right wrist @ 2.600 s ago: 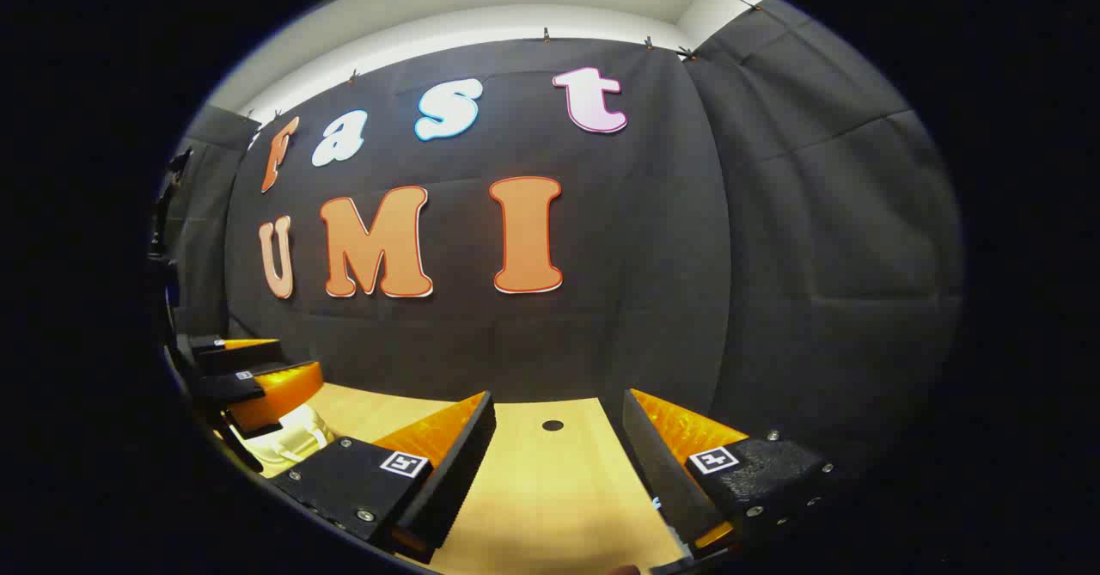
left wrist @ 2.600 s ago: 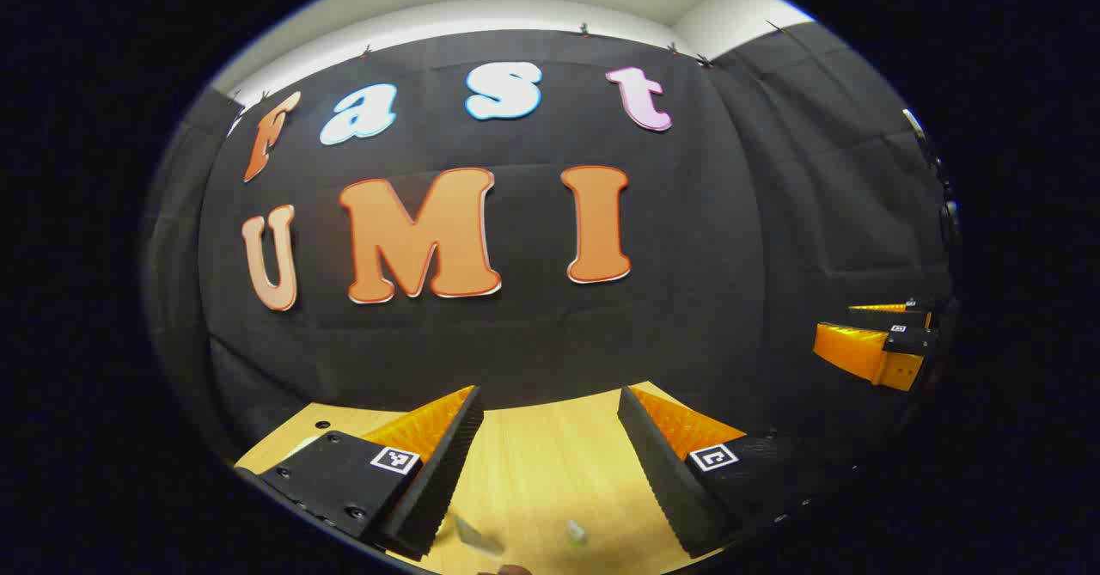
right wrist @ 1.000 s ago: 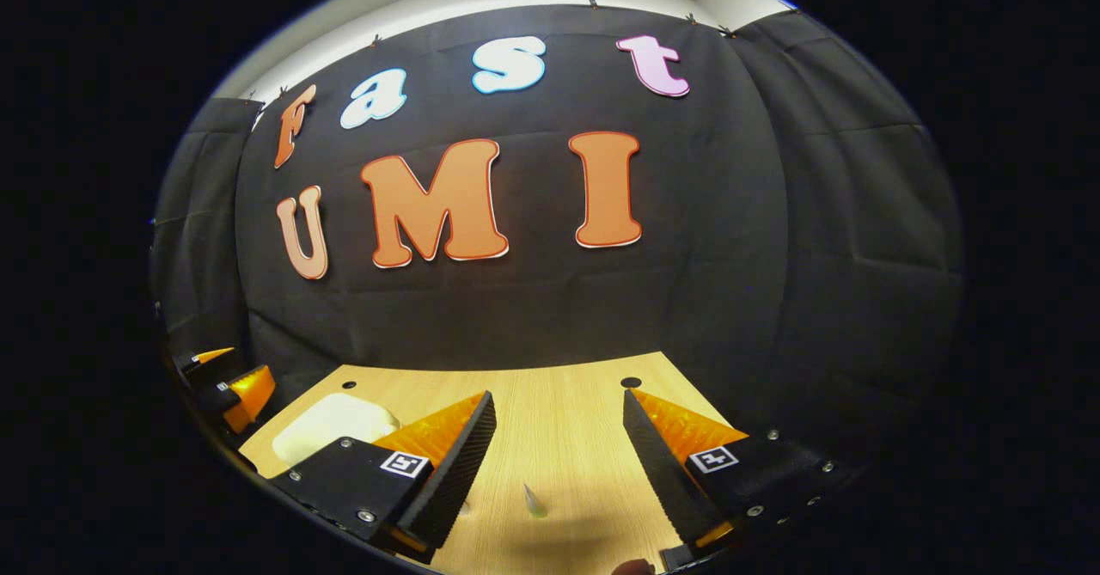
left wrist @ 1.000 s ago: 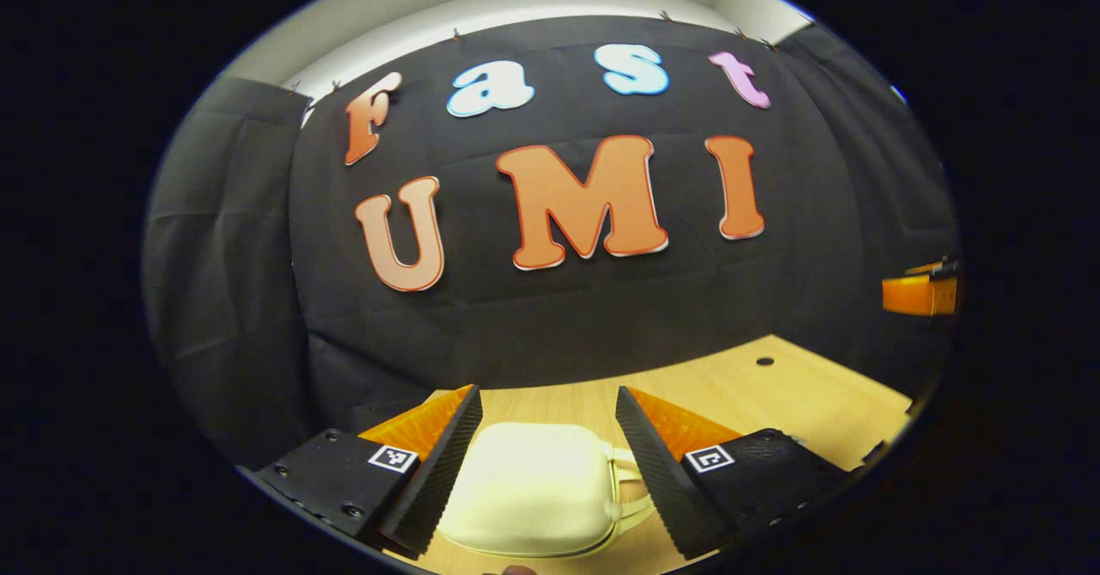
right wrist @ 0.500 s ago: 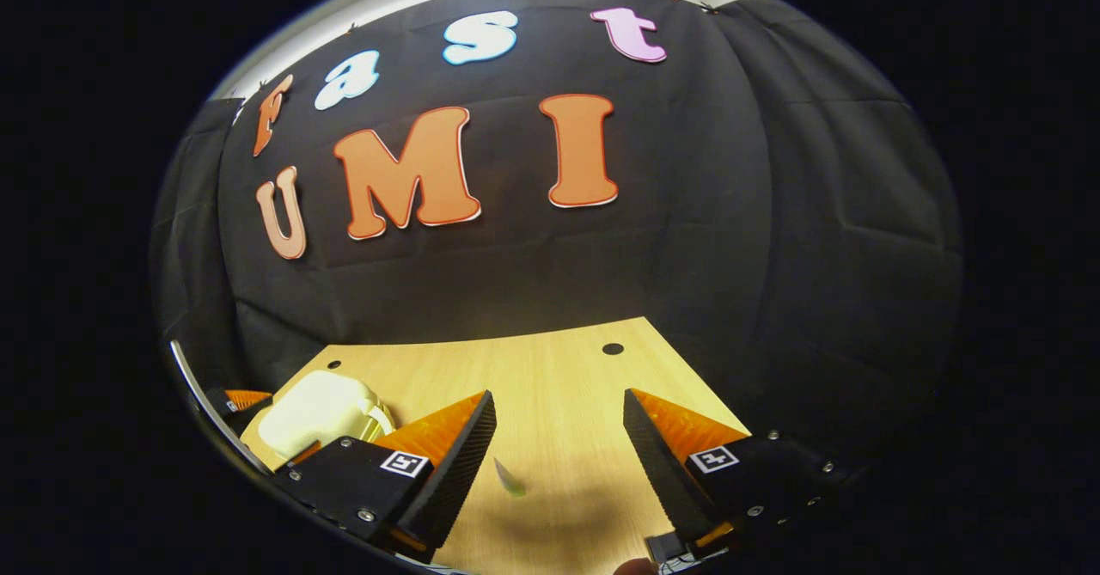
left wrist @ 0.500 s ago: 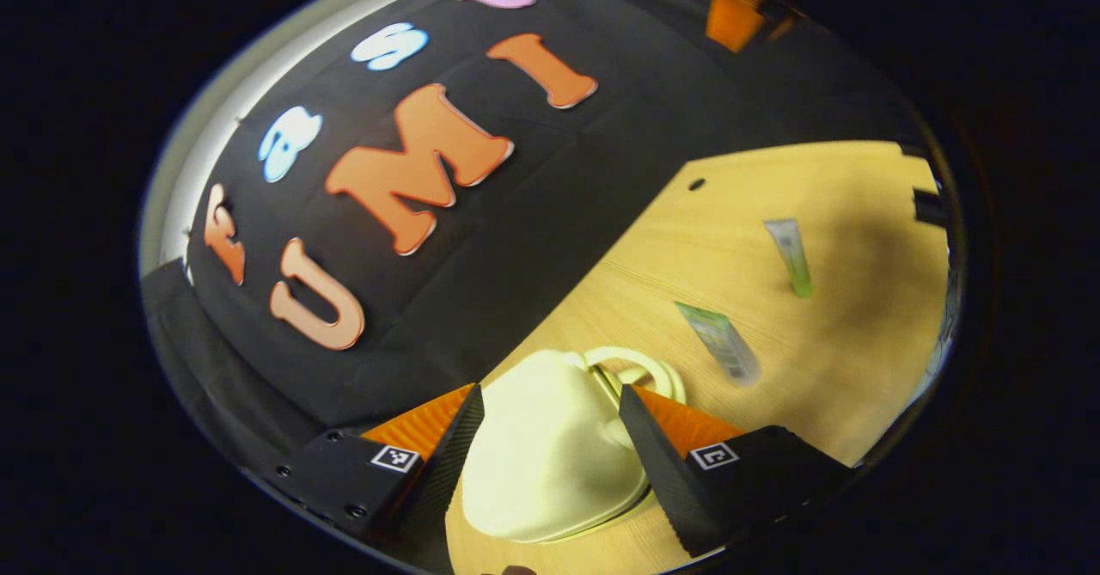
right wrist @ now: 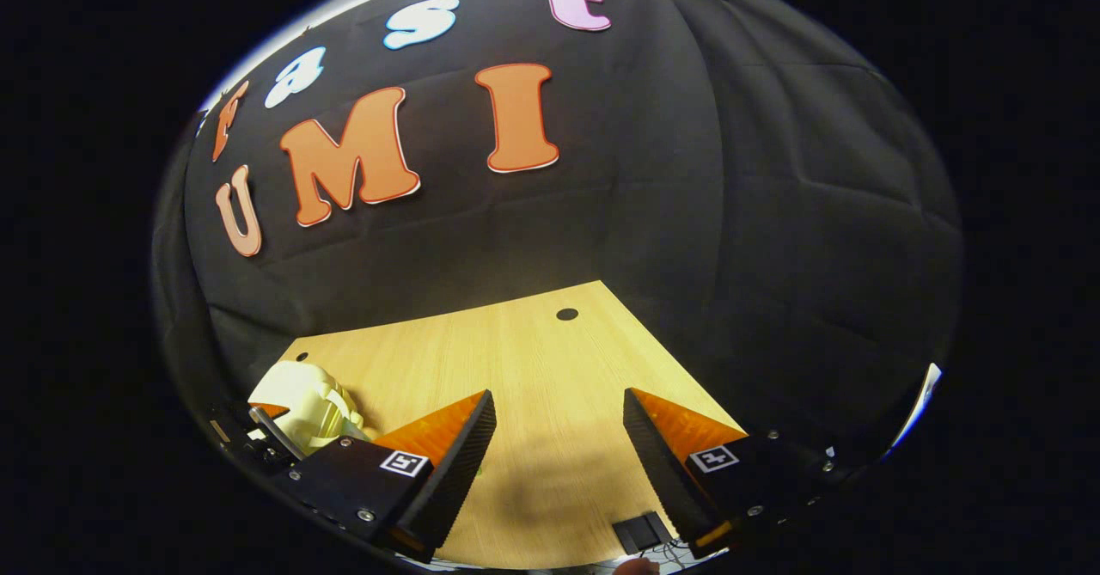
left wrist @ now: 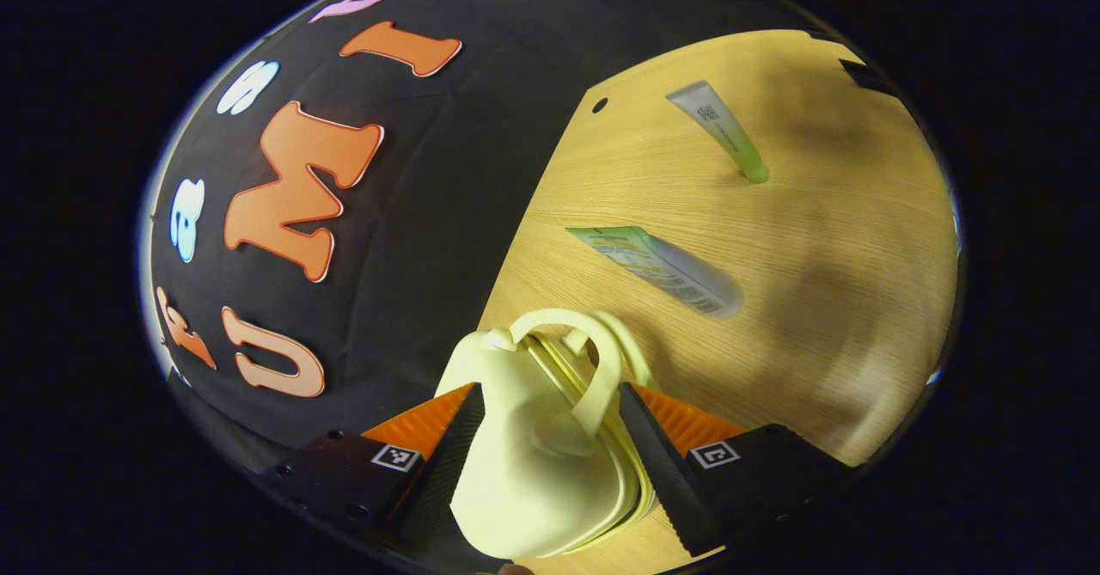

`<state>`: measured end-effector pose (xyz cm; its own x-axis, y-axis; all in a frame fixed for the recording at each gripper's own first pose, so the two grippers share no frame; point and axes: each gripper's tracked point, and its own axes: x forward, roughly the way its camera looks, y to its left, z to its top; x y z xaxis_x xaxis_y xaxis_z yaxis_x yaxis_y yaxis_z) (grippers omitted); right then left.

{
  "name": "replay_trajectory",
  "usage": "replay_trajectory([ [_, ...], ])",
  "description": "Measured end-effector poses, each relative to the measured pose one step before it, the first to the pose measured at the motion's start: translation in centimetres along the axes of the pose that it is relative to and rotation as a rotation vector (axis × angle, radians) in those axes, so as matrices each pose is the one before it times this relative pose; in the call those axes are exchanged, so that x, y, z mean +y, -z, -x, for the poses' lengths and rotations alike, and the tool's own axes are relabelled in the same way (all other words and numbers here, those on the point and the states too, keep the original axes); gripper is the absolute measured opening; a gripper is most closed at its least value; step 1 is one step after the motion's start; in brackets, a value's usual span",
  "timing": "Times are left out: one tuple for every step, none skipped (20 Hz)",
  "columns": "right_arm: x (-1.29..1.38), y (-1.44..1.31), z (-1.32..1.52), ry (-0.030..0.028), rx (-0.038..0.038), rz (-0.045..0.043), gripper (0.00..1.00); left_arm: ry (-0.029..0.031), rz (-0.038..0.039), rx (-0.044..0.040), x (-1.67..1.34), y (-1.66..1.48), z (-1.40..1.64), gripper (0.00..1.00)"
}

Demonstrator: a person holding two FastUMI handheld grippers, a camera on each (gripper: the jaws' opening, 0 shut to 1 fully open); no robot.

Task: First open the suitcase, pack the skin care products into it, and then close the suitcase.

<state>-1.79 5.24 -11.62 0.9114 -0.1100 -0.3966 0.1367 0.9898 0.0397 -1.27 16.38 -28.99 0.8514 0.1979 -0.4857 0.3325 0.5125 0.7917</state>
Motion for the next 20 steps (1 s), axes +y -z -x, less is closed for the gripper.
replay_trajectory([
  [-0.201, -0.029, -0.305, 0.00427, 0.00505, -0.0045, 0.95, 0.00192, -0.00349, 0.02311, -0.106, 0.145, -0.682, 0.98],
  [-0.276, 0.217, -0.164, 0.00255, 0.00563, -0.00432, 0.95, 0.00753, -0.00195, 0.0211, -0.055, 0.207, -0.295, 0.98],
  [0.028, 0.088, -0.161, 0.00008, 0.00595, -0.00438, 0.95, 0.00758, -0.002, 0.02009, -0.195, 0.071, -0.638, 0.98],
  [0.07, 0.056, -0.206, -0.00262, 0.00622, -0.00299, 0.95, 0.00873, -0.00331, 0.01845, -0.096, 0.209, -0.496, 0.98],
  [0.055, -0.019, -0.254, -0.00231, 0.00569, -0.00015, 0.95, 0.00305, -0.00625, 0.01495, 0.053, 0.044, -0.409, 0.97],
  [-0.101, -0.036, -0.332, 0.00086, 0.00408, 0.002, 0.95, -0.00469, -0.0119, 0.00468, 0.269, -0.11, -0.239, 0.97],
  [0.072, -0.063, -0.303, -0.00097, 0.00327, 0.00229, 0.95, 0.00636, -0.01208, -0.0047, -0.229, -0.359, -0.231, 0.98],
  [0.098, 0.015, -0.283, -0.00441, 0.00441, 0.00092, 0.95, 0.0274, -0.00188, 0.00077, -0.915, -0.283, -0.42, 0.83],
  [0.133, 0.026, -0.197, -0.00719, 0.00381, -0.00029, 0.94, 0.01809, 0.00841, 0.01842, -0.774, 0.294, -0.225, 0.71],
  [0.138, -0.023, -0.114, -0.00833, 0.00168, 0.00216, 0.95, 0.02127, 0.00226, 0.01612, -0.587, 0.077, -0.332, 0.53],
  [0.209, -0.143, -0.088, -0.01009, 0.00059, 0.0075, 0.95, 0.0201, -0.00231, 0.01001, -0.559, -0.15, 0.057, 0.39],
  [0.247, -0.139, -0.054, -0.00499, -0.00283, 0.01325, 0.95, -0.00561, -0.0078, -0.01602, 0.203, -0.528, 0.308, 0.26],
  [0.018, -0.426, -0.09, 0.00015, -0.01502, 0.01957, 0.95, 0.01164, 0.01822, -0.00998, -0.237, -0.169, 0.005, 0.17],
  [0.007, -0.547, -0.071, 0.00899, -0.01667, 0.01485, 0.95, 0.02059, 0.03554, 0.00747, -0.102, 0.331, 0.132, 0.17],
  [0.003, -0.54, 0.06, 0.01376, -0.01503, 0.00818, 0.95, 0.01811, 0.03871, -0.00029, 0.265, -0.131, 0.268, 0.17],
  [0.319, -0.28, 0.267, 0.00046, -0.0151, -0.00187, 0.95, 0.01493, 0.04767, -0.00189, 0.375, -0.112, 0.092, 0.16],
  [0.668, -0.391, 0.233, -0.01244, -0.01683, -0.00474, 0.95, 0.01219, 0.05823, -0.00894, 0.529, -0.213, 0.214, 0.17],
  [0.635, -0.094, 0.28, -0.01033, -0.01449, 0.00154, 0.94, 0.01799, 0.05734, -0.00571, 0.391, -0.053, 0.182, 0.17],
  [0.495, -0.061, 0.045, -0.00265, -0.00539, 0.00767, 0.94, 0.0287, 0.06019, -0.00888, 0.241, -0.217, 0.382, 0.16],
  [0.58, -0.017, 0.087, 0.00383, -0.00182, 0.00821, 0.95, 0.02984, 0.06575, -0.01808, 0.514, -0.311, 0.335, 0.16],
])
